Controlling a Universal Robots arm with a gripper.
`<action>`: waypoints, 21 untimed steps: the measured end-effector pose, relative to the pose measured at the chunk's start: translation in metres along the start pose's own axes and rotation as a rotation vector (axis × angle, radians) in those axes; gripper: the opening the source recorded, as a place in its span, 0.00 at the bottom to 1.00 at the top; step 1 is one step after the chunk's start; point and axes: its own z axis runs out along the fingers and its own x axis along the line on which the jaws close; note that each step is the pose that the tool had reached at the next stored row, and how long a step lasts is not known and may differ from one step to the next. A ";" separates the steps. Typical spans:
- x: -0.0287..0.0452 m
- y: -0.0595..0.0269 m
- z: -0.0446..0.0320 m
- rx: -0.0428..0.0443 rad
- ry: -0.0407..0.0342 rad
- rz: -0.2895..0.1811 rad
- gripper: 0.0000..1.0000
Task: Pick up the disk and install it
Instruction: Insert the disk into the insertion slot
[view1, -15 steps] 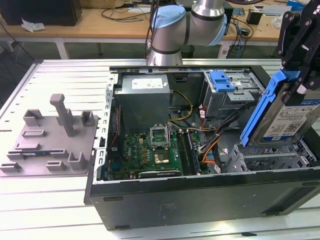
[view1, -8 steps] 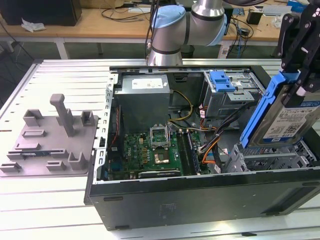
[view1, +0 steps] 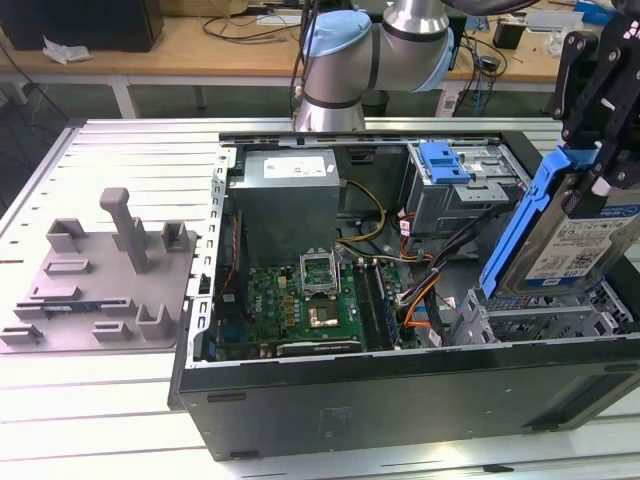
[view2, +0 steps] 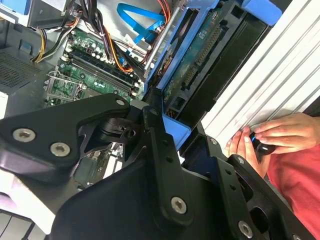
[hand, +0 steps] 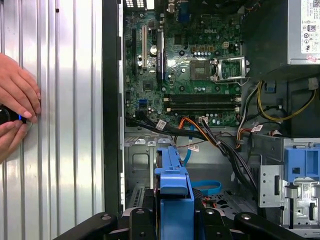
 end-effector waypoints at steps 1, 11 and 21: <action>0.0002 0.0000 0.0003 0.0000 0.0000 0.000 0.37; 0.0012 0.0000 0.0039 0.0000 0.0000 0.000 0.37; 0.0017 0.0000 0.0070 0.0000 0.0000 0.000 0.37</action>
